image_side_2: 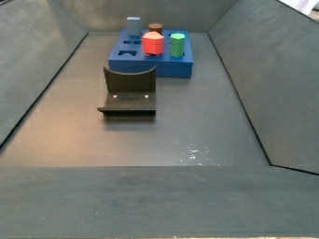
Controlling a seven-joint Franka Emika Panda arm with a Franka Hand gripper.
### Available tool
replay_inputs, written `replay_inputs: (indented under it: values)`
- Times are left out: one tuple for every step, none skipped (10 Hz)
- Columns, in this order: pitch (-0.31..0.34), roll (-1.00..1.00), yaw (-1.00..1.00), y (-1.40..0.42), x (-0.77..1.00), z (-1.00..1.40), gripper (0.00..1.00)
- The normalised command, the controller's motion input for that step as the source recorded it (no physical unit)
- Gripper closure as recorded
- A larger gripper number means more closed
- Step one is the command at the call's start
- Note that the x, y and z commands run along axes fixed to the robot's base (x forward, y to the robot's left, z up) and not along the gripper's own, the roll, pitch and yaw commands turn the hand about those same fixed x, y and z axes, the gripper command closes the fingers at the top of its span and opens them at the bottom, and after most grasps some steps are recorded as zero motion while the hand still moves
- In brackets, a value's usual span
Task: Pick up the oval object. Move up. Place the oval object on the fixture. Regrasp the oval object. Move to above the board. Insert the oval object.
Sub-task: Move to above the board, then insert the oval object.
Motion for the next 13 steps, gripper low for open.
replay_inputs:
  values:
    - [-0.040, -1.00, -0.18, -1.00, -0.72, 0.40, 1.00]
    - [-0.032, -1.00, -0.18, -1.00, -0.74, 0.40, 1.00]
    - [-0.026, -1.00, -0.18, -1.00, -0.76, 0.40, 1.00]
    - [-0.019, -1.00, -0.18, -0.72, -0.59, 0.29, 1.00]
    - [-0.015, -1.00, -0.17, -0.41, -0.38, 0.16, 1.00]
    - [-0.007, -1.00, -0.17, -0.27, -0.27, 0.10, 1.00]
    - [0.003, -0.95, -0.14, -0.08, -0.11, 0.05, 1.00]
    - [-0.002, -0.78, -0.11, -0.03, -0.08, 0.02, 1.00]
    - [-0.006, -0.49, -0.05, 0.00, -0.05, 0.00, 1.00]
    - [-0.013, -0.32, -0.03, 0.00, -0.04, 0.01, 1.00]
    - [-0.003, 0.00, 0.00, -0.01, 0.00, -0.01, 1.00]
    - [-0.097, -0.04, 0.19, -0.26, 0.01, -0.32, 1.00]
    - [-0.087, -0.03, 0.28, -0.74, 0.00, -0.70, 1.00]
